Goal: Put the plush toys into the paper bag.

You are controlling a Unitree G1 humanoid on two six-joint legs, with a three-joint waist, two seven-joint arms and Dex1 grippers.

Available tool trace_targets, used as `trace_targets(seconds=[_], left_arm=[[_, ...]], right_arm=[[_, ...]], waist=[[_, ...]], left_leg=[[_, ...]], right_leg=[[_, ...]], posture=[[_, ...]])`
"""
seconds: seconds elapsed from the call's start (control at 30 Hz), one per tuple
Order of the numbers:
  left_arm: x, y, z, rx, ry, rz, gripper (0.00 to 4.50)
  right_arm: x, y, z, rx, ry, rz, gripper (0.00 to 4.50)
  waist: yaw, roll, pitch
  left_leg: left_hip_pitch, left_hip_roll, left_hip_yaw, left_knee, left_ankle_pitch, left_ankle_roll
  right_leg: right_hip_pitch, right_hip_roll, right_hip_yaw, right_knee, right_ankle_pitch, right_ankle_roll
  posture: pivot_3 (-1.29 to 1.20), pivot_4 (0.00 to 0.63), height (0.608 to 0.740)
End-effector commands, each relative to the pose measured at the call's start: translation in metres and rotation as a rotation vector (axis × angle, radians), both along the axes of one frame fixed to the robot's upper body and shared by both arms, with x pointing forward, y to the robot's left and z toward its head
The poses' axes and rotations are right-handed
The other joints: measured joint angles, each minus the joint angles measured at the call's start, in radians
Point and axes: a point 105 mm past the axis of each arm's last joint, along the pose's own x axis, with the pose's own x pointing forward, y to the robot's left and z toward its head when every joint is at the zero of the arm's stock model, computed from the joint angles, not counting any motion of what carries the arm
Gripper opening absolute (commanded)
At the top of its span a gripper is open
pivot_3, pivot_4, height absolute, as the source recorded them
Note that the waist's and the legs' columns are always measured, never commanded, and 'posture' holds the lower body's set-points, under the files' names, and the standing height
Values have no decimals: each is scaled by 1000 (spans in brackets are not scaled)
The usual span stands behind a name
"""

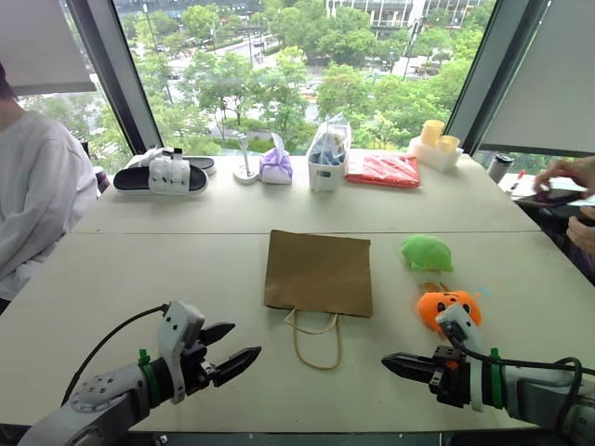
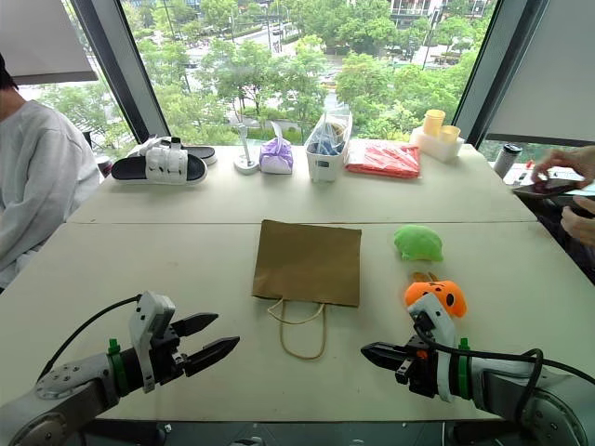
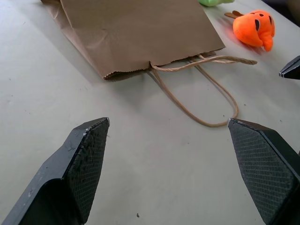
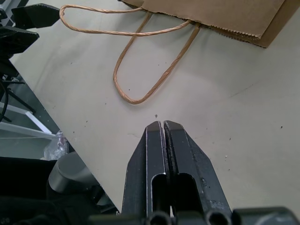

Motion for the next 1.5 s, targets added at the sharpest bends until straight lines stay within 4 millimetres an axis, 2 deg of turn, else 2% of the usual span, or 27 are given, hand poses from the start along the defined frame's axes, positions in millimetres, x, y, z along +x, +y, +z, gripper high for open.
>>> trace_targets(seconds=[0.03,0.43,0.67,0.83,0.93,1.1,1.17,1.23,1.3,1.4,1.43,1.5], left_arm=[[-1,-2,7,-15,-27,-6,4126],[3,1,9,7,-45,-4,4126],[17,1,26,293,-237,-244,4126],[32,-26,34,283,-334,-399,4126],[35,-56,23,296,-398,-582,4126],[50,-85,6,325,-487,-777,4126],[53,-93,5,296,-494,-823,3612],[57,-97,7,277,-501,-833,2824],[61,-100,11,262,-510,-832,1707],[64,-101,13,270,-527,-843,269],[65,-101,14,270,-531,-843,30],[69,-100,18,269,-534,-834,30]], right_arm=[[-1,6,8,8,-34,26,0],[2,5,6,9,-36,21,0],[9,3,9,-2,-54,25,0],[9,5,11,5,-71,9,0],[6,10,8,9,-71,-3,0],[4,13,10,19,-92,-40,0],[2,14,10,20,-97,-54,0],[1,16,11,19,-103,-65,0],[-1,16,12,24,-108,-78,0],[-4,18,10,28,-106,-87,0],[-4,19,10,30,-105,-88,0],[-3,20,9,36,-108,-93,0]], waist=[[0,0,0],[0,0,0],[0,1,-1],[1,1,-1],[1,1,-1],[-2,1,-1],[-2,1,-1],[-3,1,-1],[-2,1,-1],[-2,1,-1],[-2,1,-1],[-3,1,-1]], left_leg=[[0,0,0,0,0,0],[0,0,0,0,0,0],[0,0,4,0,0,0],[0,0,4,0,0,0],[0,-1,4,0,0,0],[0,-1,4,0,0,0],[0,-1,4,1,0,0],[0,-1,4,1,0,0],[0,-1,3,1,0,0],[0,-1,2,1,0,0],[0,-1,2,1,0,0],[1,-1,2,2,0,0]], right_leg=[[0,0,0,0,0,0],[0,0,0,0,0,0],[0,1,-1,0,0,-1],[0,1,0,0,1,-1],[1,1,0,0,1,0],[0,1,0,1,1,0],[0,1,0,1,1,0],[0,1,0,1,2,1],[0,1,0,1,3,3],[0,1,-1,3,3,4],[0,1,-1,3,3,4],[0,1,-1,4,3,4]], posture=[[0,150,740],[0,150,740],[0,150,740],[0,150,740],[0,150,740],[0,150,740],[0,150,740],[0,150,740],[0,150,740],[0,150,740],[0,150,740],[0,150,740]])
